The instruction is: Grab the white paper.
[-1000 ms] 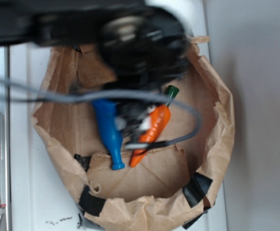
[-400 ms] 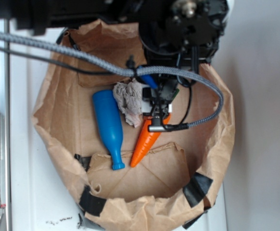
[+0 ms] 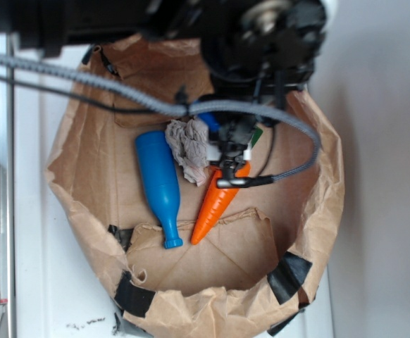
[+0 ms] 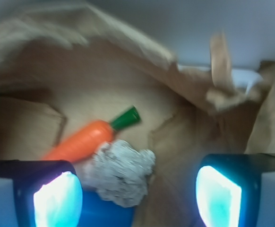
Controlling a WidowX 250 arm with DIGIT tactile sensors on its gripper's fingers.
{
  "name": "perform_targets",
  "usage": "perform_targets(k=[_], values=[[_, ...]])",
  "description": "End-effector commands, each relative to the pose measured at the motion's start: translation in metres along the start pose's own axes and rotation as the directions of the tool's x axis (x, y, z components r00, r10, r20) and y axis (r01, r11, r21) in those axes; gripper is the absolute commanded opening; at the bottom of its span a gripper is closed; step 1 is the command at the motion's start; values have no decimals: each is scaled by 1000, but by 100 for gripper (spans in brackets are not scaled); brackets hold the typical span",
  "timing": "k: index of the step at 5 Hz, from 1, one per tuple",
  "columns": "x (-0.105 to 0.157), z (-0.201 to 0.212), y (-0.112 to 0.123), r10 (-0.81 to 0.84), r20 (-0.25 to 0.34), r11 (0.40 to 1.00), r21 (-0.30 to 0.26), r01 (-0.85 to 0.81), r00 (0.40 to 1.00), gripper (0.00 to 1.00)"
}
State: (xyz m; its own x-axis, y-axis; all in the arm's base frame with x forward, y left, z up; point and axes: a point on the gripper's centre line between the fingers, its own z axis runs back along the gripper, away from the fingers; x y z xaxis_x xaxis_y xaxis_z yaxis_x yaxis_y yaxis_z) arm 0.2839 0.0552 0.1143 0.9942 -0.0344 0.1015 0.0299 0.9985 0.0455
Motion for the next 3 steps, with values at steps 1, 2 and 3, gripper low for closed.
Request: perform_targets(k=[1,2,3], values=[[-10,-11,-22,-74,69,996,45,71,995,100],[-13,-20,-25,-80,81,996,56,76,993,100],[-14,-29,-15,-59,67,998,36,56,996,100]])
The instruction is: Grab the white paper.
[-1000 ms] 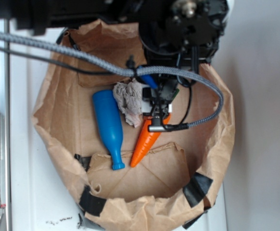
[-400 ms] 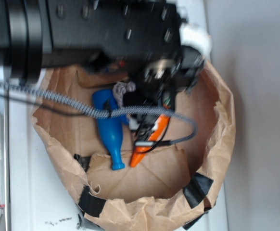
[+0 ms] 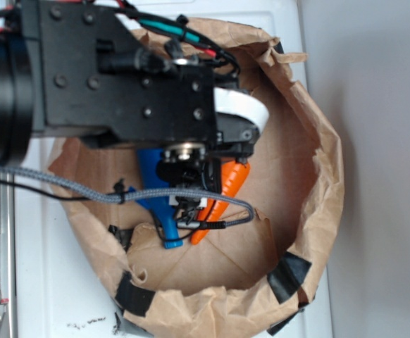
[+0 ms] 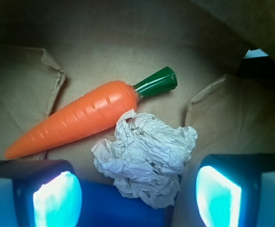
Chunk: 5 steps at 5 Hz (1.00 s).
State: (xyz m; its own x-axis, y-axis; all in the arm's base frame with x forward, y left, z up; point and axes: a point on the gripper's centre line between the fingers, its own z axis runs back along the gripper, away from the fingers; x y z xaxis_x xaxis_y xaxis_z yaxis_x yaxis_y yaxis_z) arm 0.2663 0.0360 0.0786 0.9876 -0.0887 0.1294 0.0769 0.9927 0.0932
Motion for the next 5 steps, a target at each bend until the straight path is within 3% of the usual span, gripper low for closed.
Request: perform_targets(k=[1,2,3,5], values=[[1,-15,12,10,24,1000,-16,-9,1000,100],[-17,-31,-4,5,38,999,37,-6,999,100],[-42,-23,-19,23,29,998,50,-25,999,0],[-64,9,-33,63,69,997,34,-66,996,0]])
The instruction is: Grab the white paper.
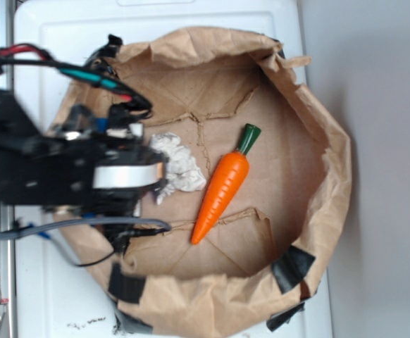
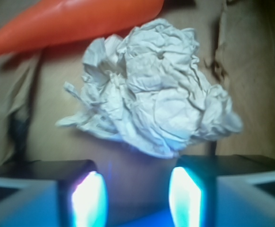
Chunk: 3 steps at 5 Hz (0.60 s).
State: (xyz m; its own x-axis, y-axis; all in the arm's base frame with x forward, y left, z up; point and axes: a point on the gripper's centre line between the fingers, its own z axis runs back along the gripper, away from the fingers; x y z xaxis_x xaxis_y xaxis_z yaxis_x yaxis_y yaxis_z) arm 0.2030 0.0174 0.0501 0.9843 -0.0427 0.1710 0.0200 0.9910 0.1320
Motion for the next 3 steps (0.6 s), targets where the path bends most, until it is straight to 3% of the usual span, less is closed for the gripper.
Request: perform_targets(k=[1,3], values=[[9,56,-4,37,9,999,-28,-36,999,0],[34,97,8,101,-15,995,-16,-101,995,0]])
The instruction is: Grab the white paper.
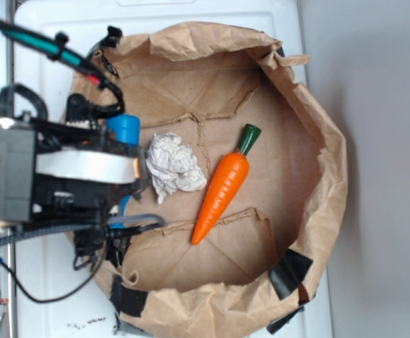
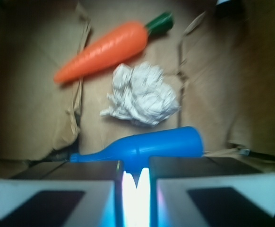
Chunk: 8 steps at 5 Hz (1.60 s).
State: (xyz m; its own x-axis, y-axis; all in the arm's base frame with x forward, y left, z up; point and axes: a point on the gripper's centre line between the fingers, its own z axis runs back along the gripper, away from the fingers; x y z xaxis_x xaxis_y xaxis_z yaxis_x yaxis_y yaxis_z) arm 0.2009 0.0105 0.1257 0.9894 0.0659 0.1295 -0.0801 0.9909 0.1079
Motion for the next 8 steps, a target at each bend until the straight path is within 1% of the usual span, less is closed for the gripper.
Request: perform_targets(k=[1,2,3,4,5,6,7,8], values=[[42,22,14,13,45,1000,-20,-12,999,0],[48,25,18,18,34,1000,-11,-18,999,100],[48,17,21,20,46,1000,-6,-20,999,100],[50,-6,25,-1,54,1000,8,0,999,100],[55,-24,28,-25,55,1000,6,25,998,100],[55,-33,29,-68,40,997,-30,69,997,100],[52,-36,28,-67,51,997,-33,68,996,100],[45,-38,24,-82,57,995,-57,85,995,100]])
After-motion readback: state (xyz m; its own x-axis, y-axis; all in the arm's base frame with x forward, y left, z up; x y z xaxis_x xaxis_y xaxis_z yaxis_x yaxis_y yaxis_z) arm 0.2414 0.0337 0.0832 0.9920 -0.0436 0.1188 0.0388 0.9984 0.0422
